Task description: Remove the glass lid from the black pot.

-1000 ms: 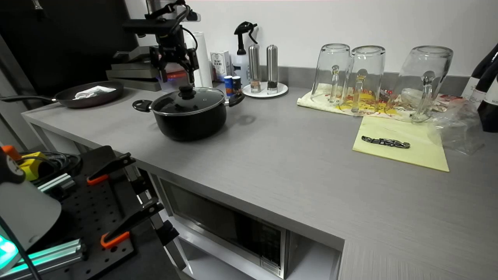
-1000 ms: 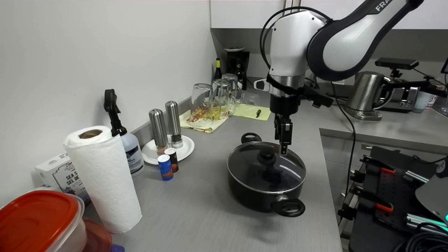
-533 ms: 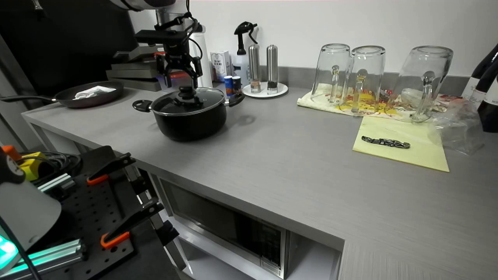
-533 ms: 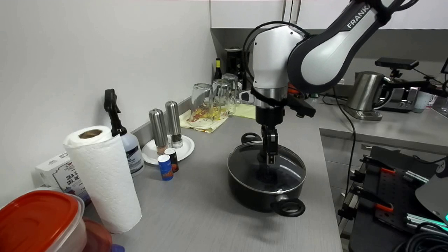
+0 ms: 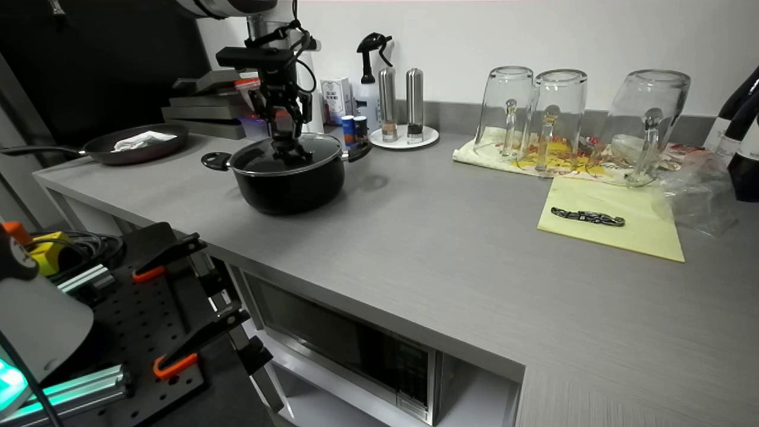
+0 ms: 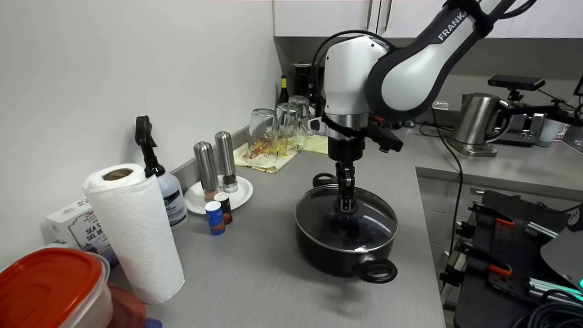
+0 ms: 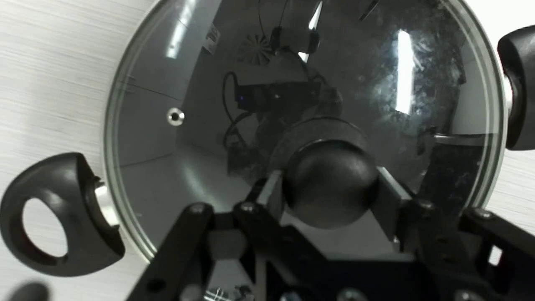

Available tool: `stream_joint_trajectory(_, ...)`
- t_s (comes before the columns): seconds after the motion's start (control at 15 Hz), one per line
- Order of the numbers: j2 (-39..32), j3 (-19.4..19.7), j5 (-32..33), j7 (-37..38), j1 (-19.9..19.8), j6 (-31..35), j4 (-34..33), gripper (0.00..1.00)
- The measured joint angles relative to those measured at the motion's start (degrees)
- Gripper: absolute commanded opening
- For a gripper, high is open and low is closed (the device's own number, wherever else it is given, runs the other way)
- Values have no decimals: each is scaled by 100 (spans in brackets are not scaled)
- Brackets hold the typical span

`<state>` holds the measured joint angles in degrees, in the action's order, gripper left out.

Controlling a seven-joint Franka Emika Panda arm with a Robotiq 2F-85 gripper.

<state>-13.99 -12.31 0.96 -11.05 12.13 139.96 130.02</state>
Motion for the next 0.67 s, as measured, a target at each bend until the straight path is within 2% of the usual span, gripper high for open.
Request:
stream_joint_trajectory(0.4,50,-6,2,4,8,0,13,26)
stream_joint_trajectory(0.67,387,-50,1,97,26,-22,103,26)
